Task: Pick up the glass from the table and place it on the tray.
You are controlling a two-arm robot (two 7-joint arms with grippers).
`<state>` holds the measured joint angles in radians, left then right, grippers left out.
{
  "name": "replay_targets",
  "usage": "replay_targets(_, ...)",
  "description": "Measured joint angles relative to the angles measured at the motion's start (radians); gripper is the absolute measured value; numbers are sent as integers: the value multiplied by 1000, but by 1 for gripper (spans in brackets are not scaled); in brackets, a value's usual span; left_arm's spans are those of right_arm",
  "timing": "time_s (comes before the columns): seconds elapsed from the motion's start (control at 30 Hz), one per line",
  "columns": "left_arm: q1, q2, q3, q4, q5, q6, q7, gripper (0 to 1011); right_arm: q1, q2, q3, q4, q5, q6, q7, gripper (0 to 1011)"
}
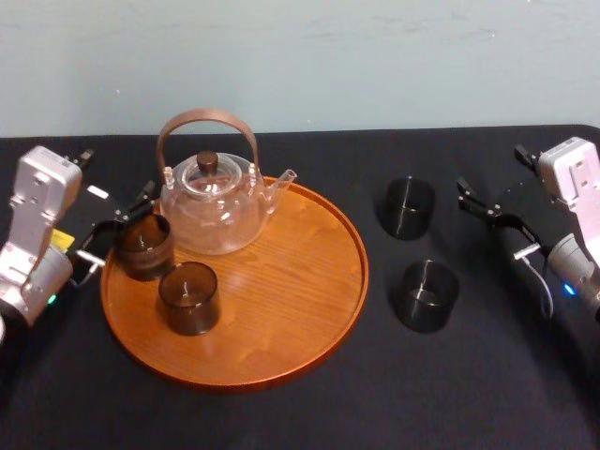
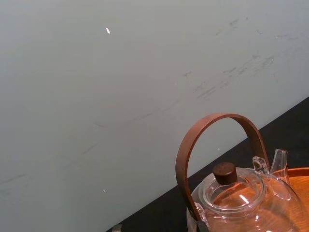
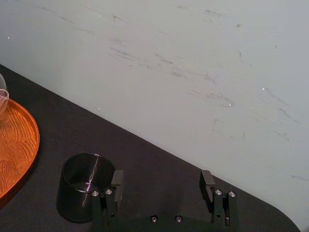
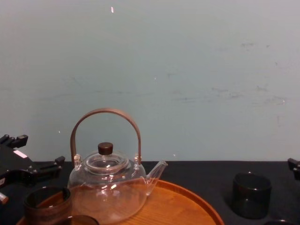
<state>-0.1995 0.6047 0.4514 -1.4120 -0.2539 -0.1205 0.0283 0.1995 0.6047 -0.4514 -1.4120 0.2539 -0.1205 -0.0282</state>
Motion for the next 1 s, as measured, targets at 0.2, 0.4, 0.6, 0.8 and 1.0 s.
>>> replay_targets(0.2, 0, 0, 0, 0, 0, 0, 0, 1001, 0, 0, 0, 0, 0, 0, 0, 1002)
replay_targets(0.4, 0, 0, 0, 0, 0, 0, 0, 1002, 0, 0, 0, 0, 0, 0, 0, 1003)
replay_targets(0.6, 0, 0, 0, 0, 0, 0, 0, 1001, 0, 0, 0, 0, 0, 0, 0, 1003)
replay_targets(0.8, 0, 0, 0, 0, 0, 0, 0, 1001, 0, 0, 0, 0, 0, 0, 0, 1002)
replay_targets(1.0, 0, 0, 0, 0, 0, 0, 0, 1001, 0, 0, 0, 0, 0, 0, 0, 1002)
